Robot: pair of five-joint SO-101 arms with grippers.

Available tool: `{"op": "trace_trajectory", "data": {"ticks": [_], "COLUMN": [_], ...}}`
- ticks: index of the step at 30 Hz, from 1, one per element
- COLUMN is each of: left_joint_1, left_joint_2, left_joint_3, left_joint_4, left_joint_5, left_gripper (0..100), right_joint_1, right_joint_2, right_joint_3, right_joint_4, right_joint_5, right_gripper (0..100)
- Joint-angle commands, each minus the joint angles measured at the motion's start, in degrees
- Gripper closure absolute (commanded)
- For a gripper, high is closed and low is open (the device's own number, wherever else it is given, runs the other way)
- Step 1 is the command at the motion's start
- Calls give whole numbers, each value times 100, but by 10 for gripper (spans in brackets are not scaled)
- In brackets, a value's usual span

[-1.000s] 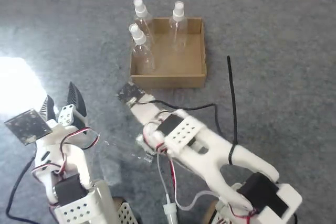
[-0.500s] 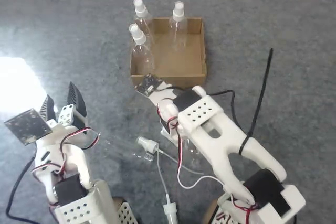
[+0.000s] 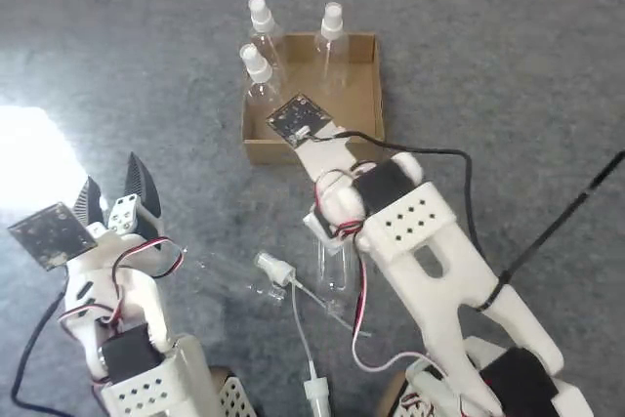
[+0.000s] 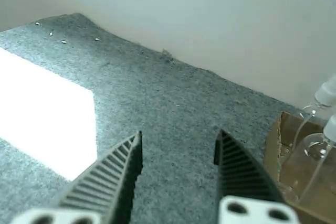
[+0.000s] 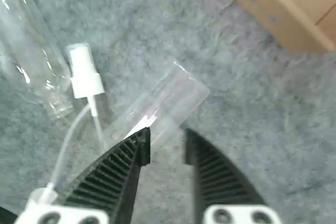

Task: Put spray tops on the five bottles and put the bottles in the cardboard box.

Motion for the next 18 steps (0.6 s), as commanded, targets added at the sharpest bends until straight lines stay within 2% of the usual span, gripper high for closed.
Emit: {"op": "trace_trajectory", "data": {"ticks": [1,6,8,12,18], "left_joint_1": [-9,-9,-9,-9,-9], "left_joint_2": [-62,-62,-62,-62,-62], "left_joint_3": [-40,-40,-40,-40,-40], "left_joint_4": [-149,-149,-149,-149,-149], "left_joint_5": [35,35,35,35,35], "left_gripper": [791,791,791,791,791], "right_joint_1": [-453,-655,-655,-655,-629], "right_joint_2": [-312,-312,-312,-303,66], "right_joint_3": [-79,571,985,1635,1723], "right_joint_4": [-303,-1807,-2457,-3556,-3829], "right_joint_5": [-589,-730,-730,-686,-580], "right_gripper": [814,998,968,992,991]}}
